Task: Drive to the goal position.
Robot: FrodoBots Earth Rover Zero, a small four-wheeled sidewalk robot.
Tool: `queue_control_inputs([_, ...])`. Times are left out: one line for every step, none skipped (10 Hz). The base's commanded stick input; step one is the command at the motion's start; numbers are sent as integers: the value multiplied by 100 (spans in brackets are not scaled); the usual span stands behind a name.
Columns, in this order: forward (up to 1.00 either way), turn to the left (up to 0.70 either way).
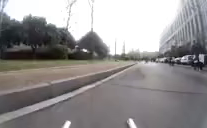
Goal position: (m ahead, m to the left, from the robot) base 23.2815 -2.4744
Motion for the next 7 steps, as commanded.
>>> queue_control_inputs([67,-13])
queue_control_inputs([66,-13])
queue_control_inputs([66,-13])
queue_control_inputs([66,-13])
queue_control_inputs([66,-13])
queue_control_inputs([66,-13])
queue_control_inputs([66,-13])
